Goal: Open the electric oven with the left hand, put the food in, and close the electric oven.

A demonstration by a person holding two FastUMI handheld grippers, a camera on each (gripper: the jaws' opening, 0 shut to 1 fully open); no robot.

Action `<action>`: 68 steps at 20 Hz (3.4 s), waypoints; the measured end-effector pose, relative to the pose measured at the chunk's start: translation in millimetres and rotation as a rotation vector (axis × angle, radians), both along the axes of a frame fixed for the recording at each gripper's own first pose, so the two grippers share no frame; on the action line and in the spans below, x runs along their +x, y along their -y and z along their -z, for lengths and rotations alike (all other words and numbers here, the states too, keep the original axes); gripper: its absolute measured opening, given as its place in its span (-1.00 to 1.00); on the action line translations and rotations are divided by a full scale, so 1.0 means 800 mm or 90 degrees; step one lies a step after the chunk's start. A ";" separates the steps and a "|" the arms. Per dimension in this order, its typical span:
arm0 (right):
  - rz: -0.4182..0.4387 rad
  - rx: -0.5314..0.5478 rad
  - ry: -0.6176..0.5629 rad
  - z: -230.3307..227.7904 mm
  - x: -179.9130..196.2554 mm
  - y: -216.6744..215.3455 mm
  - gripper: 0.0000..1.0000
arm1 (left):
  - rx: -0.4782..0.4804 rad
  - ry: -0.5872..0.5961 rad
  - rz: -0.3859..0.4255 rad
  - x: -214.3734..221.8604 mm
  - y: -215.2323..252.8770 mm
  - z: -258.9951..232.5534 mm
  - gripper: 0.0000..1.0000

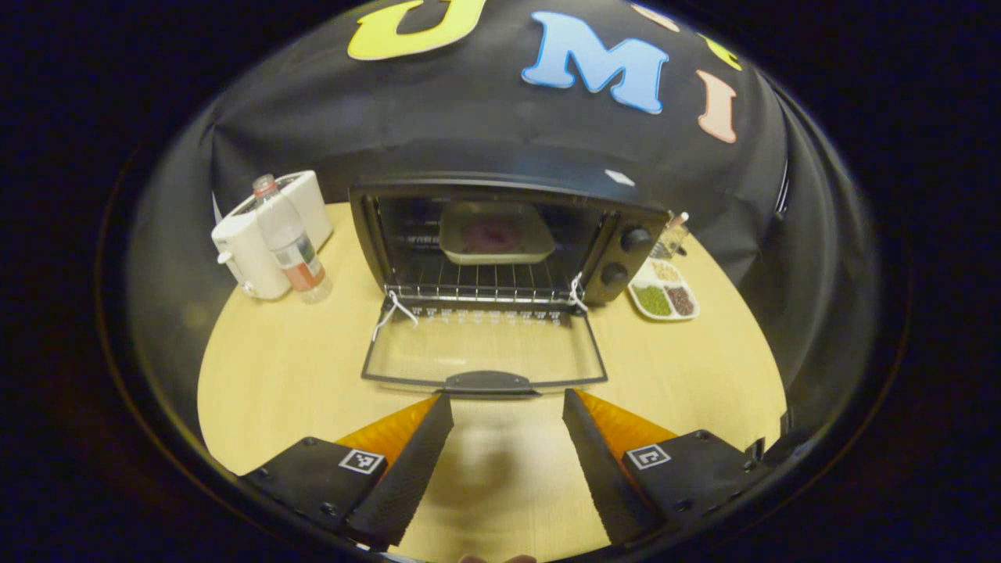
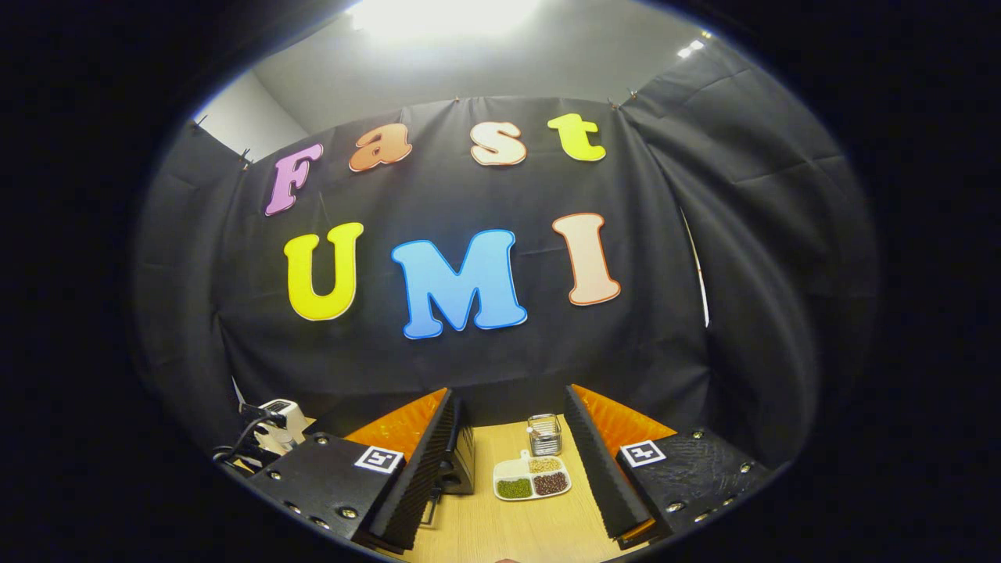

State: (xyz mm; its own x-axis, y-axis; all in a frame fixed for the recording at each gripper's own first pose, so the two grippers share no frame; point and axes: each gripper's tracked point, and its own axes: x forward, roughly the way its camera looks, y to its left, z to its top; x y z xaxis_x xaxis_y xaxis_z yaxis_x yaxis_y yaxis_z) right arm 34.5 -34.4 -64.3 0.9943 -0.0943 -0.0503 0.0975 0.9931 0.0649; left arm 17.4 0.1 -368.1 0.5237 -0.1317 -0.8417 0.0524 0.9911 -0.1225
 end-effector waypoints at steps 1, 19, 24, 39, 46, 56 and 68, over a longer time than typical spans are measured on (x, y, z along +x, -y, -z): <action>0.004 0.000 -0.004 0.003 0.000 0.003 0.71 | 0.003 -0.018 0.003 -0.001 0.001 0.013 0.93; 0.063 -0.006 -0.050 0.026 -0.013 0.044 0.53 | 0.046 -0.186 0.031 0.019 -0.012 0.137 0.94; 0.064 -0.004 -0.056 0.029 -0.011 0.041 0.53 | 0.058 -0.188 0.036 0.022 -0.012 0.141 1.00; 0.024 0.003 -0.059 0.028 0.002 0.004 0.73 | 0.043 -0.123 0.030 0.019 -0.012 0.090 0.92; 0.005 -0.002 -0.045 0.019 0.004 -0.011 0.72 | 0.033 -0.095 0.024 0.023 -0.012 0.067 0.92; 0.017 0.002 -0.047 0.020 -0.002 0.003 0.53 | 0.051 -0.028 0.028 0.053 -0.016 0.036 0.93; -0.007 -0.012 -0.024 -0.011 0.017 -0.011 0.72 | 0.027 0.328 -0.034 0.094 -0.029 -0.212 0.93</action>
State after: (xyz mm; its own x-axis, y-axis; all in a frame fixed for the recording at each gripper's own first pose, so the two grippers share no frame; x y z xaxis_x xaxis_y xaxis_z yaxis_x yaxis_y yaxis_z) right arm 47.8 -25.5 -55.8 0.9927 -0.0853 -0.0856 0.0893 0.9951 0.0435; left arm 92.3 23.5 -198.7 0.8766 -0.0654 -0.4768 0.0452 0.9975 -0.0537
